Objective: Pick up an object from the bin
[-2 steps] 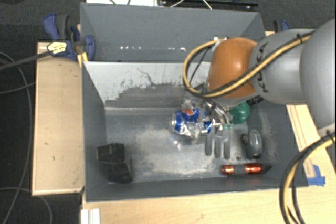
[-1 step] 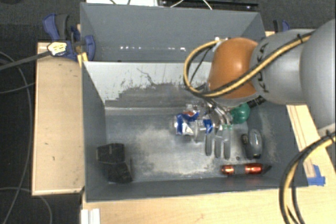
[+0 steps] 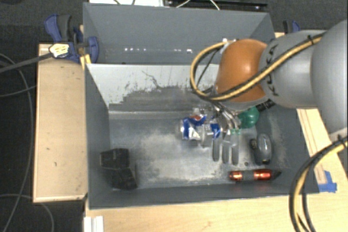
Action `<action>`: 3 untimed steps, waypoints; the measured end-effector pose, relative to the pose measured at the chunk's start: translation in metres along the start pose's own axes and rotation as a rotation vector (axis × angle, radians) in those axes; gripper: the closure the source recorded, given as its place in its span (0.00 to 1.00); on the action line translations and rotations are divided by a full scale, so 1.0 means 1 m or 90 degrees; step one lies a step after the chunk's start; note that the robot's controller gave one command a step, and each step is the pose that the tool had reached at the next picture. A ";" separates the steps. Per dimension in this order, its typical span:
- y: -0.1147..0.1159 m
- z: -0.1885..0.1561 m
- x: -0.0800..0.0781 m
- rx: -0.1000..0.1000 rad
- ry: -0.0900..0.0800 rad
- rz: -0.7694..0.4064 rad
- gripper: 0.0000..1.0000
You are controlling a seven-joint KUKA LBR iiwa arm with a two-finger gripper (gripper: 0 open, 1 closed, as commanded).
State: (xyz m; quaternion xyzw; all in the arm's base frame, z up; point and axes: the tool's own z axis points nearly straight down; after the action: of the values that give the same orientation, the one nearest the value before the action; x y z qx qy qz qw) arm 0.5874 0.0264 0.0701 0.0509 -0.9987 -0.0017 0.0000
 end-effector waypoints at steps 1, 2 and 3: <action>0.000 -0.002 0.000 0.000 0.000 0.000 1.00; 0.000 -0.009 0.001 0.000 0.003 0.000 1.00; 0.000 -0.030 0.003 -0.001 0.007 0.000 1.00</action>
Offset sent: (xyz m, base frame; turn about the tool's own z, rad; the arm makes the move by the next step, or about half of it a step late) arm 0.0000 0.0001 0.1108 0.0000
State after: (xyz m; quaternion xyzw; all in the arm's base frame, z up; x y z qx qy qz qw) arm 0.5843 0.0264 0.1000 0.0507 -0.9987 -0.0019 0.0052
